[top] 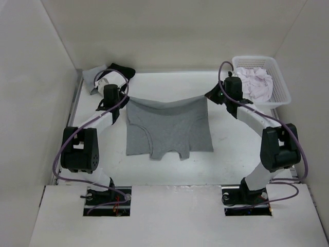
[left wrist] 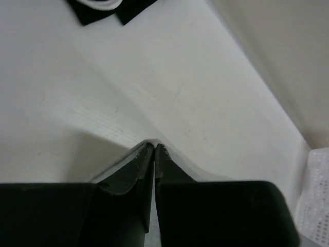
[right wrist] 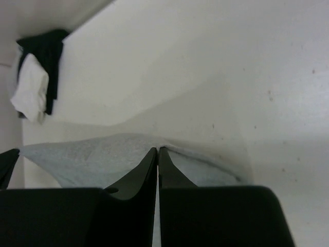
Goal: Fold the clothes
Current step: Fold the tank top
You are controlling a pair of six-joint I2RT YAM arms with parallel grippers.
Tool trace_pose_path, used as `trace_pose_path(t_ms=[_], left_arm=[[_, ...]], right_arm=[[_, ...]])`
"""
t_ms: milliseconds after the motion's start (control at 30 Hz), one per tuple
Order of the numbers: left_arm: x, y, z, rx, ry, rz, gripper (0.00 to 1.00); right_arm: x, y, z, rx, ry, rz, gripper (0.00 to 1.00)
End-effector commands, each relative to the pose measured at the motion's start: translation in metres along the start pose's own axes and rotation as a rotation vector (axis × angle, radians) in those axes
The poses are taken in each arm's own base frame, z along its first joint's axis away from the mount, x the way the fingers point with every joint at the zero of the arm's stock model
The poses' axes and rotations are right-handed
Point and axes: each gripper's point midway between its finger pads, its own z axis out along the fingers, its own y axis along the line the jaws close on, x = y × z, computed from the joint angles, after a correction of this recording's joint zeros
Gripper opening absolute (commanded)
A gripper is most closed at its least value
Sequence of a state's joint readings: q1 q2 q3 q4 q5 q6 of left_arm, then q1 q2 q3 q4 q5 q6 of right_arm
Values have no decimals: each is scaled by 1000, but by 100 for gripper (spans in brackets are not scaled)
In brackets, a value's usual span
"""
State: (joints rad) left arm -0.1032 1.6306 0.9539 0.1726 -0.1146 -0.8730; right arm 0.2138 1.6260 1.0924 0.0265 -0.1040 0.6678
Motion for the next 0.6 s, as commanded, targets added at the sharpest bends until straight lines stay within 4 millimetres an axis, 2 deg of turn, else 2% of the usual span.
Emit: trace_pose_path(t_ms=[0,100,167,300,433,567], left_arm=[[-50,-53,-10,163,-120,-41,3],[-42,-41,-24,165,-119,-61,3],[-34,-33,-42,182,-123,-73,3],[-23,-15,-79,207,-129,-99,3],[-16,3,-119,237,-143,-116,3],[-3,25,-149,231,-123,-110,3]], right_arm=[[-55,40,-7,-146,-121,2,4],[-46,33,-15,-135,-118,8,4],[-34,23,-25,-123,-121,21,4],[-16,1,-58,-115,-159,83,3],[12,-17,-93,-112,-171,90,3],[39,-33,-119,-104,-166,99,3]])
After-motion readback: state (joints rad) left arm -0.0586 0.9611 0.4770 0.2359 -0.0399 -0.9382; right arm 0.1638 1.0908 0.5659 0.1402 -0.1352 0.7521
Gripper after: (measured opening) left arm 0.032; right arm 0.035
